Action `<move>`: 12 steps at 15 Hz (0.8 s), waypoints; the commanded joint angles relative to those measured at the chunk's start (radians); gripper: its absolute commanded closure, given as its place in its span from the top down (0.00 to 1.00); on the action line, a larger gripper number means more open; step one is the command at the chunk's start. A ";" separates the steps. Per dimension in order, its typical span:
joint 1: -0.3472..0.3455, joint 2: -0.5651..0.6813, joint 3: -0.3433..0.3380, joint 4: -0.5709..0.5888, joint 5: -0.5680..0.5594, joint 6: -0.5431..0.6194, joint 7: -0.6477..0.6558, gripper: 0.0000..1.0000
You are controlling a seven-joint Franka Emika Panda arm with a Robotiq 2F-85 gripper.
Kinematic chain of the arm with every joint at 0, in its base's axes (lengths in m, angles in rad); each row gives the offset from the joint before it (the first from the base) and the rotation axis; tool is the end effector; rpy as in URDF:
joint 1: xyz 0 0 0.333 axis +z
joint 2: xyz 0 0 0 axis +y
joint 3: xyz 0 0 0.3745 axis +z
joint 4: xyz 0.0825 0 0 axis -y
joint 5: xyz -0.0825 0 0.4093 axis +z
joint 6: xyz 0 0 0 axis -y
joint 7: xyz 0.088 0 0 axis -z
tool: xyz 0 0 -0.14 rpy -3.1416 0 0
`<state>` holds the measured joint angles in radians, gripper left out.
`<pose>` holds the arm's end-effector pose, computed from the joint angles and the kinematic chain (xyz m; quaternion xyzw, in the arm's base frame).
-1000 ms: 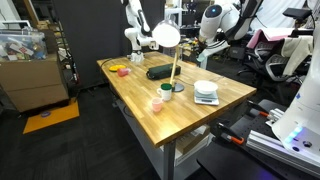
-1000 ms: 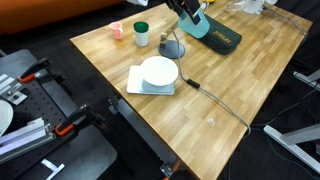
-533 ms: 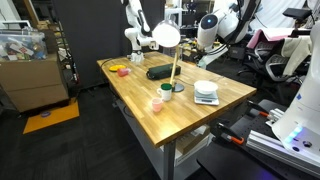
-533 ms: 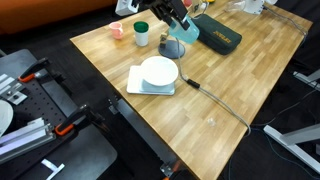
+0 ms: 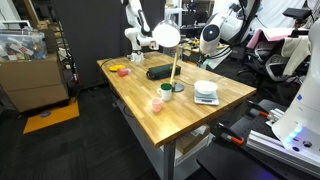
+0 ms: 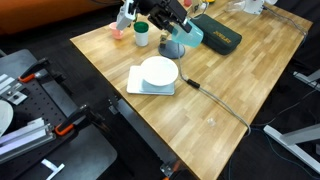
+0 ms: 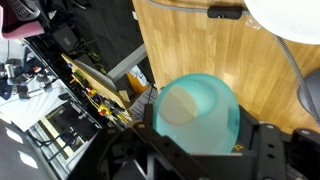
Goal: Pour the contents of the cup into the bowl
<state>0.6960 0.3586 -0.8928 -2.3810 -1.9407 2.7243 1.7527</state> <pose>0.5108 -0.0941 0.2198 0.8900 0.0057 0.2723 0.3656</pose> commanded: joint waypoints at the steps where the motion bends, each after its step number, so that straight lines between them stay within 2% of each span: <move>1: 0.028 -0.020 -0.005 -0.051 -0.033 -0.054 0.022 0.52; 6: 0.053 -0.025 -0.009 -0.093 -0.046 -0.093 0.029 0.52; 7: -0.145 -0.118 0.200 -0.108 -0.054 -0.210 -0.030 0.52; 8: -0.170 -0.116 0.235 -0.108 -0.061 -0.245 -0.021 0.52; 12: -0.436 -0.133 0.541 -0.114 -0.077 -0.392 -0.021 0.52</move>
<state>0.4505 0.2739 -0.5464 -2.4717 -1.9786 2.4170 1.7534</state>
